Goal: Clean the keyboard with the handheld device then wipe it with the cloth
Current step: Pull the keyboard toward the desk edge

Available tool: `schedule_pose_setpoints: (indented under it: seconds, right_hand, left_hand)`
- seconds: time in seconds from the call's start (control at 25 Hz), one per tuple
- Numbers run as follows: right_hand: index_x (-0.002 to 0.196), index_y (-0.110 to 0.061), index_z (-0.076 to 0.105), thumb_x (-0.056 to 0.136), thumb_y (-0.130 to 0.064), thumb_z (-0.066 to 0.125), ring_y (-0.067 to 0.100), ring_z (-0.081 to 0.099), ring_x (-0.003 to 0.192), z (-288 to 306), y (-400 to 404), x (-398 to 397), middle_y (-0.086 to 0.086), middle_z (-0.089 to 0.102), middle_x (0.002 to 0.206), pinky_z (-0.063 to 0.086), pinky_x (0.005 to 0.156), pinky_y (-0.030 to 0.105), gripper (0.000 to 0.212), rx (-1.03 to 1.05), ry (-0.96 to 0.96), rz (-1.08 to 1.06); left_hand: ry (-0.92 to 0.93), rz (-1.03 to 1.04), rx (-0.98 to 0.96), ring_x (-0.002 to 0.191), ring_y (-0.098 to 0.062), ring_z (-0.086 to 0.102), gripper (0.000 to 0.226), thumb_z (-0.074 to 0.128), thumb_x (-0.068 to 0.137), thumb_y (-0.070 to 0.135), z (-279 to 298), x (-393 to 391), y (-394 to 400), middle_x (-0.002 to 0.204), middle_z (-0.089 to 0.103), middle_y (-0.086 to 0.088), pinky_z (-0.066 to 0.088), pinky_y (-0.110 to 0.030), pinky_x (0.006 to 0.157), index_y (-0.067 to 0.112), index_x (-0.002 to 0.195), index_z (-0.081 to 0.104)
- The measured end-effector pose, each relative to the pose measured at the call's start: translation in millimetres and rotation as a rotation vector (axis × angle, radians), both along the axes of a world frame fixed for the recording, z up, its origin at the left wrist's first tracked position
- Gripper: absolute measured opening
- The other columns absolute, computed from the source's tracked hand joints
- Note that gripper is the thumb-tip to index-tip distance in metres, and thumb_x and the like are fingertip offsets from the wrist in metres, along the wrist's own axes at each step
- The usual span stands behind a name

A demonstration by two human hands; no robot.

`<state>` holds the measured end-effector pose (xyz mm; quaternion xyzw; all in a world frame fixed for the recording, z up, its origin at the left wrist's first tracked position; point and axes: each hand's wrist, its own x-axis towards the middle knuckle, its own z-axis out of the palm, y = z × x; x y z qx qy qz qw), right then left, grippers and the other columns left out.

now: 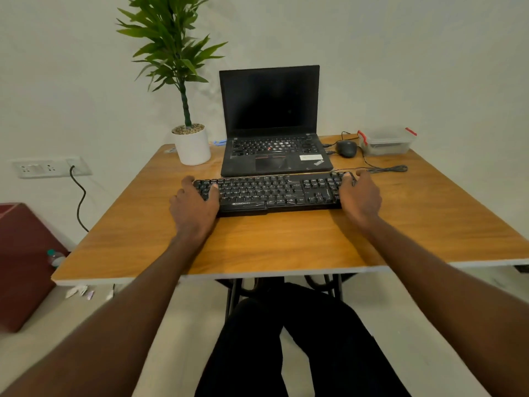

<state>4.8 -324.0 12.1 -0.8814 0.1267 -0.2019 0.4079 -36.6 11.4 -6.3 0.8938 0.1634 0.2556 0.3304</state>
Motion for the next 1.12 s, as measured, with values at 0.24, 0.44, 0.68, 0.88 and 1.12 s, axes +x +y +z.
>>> schedule_pose_setpoints:
  seconds: [0.24, 0.44, 0.68, 0.88, 1.12]
  right_hand:
    - [0.13, -0.012, 0.057, 0.107, -0.035, 0.044, 0.026, 0.061, 0.094, -10, -10, -71, 0.009, 0.068, 0.106, 0.04, 0.079, 0.034, 0.035, 0.014, -0.067, -0.059]
    - [0.132, -0.011, 0.058, 0.106, -0.037, 0.043, 0.026, 0.065, 0.1, -33, -15, -111, 0.008, 0.07, 0.11, 0.049, 0.088, 0.039, 0.04, -0.041, -0.155, -0.026]
    - [0.137, -0.007, 0.054, 0.108, -0.034, 0.042, 0.029, 0.058, 0.115, -40, -20, -121, 0.014, 0.063, 0.125, 0.043, 0.092, 0.039, 0.042, -0.111, -0.197, 0.02]
    - [0.137, -0.004, 0.052, 0.109, -0.033, 0.042, 0.03, 0.058, 0.114, -39, -20, -123, 0.017, 0.062, 0.124, 0.046, 0.093, 0.043, 0.042, -0.146, -0.191, 0.057]
    - [0.138, -0.005, 0.049, 0.108, -0.032, 0.042, 0.032, 0.059, 0.113, -39, -22, -125, 0.016, 0.063, 0.122, 0.049, 0.095, 0.046, 0.042, -0.177, -0.194, 0.101]
  left_hand:
    - [-0.156, 0.06, -0.087, 0.119, -0.041, 0.058, 0.072, 0.048, 0.095, 0.065, -5, -71, -6, 0.122, 0.07, -0.016, 0.045, -0.054, 0.105, 0.015, 0.145, 0.048]
    - [-0.136, 0.034, -0.085, 0.114, -0.038, 0.063, 0.078, 0.045, 0.092, 0.074, -25, -110, 4, 0.118, 0.071, -0.014, 0.053, -0.059, 0.098, 0.018, 0.146, 0.045]
    - [-0.153, 0.035, -0.011, 0.121, -0.037, 0.057, 0.072, 0.046, 0.1, 0.063, -29, -123, 7, 0.125, 0.067, -0.017, 0.05, -0.057, 0.1, 0.009, 0.146, 0.049]
    - [-0.128, 0.058, 0.019, 0.131, -0.039, 0.049, 0.065, 0.053, 0.105, 0.053, -30, -126, 0, 0.135, 0.062, -0.02, 0.046, -0.055, 0.106, 0.005, 0.149, 0.047]
    - [-0.082, 0.106, 0.073, 0.132, -0.04, 0.052, 0.062, 0.049, 0.106, 0.051, -24, -129, -4, 0.139, 0.062, -0.02, 0.035, -0.058, 0.114, 0.006, 0.148, 0.049]
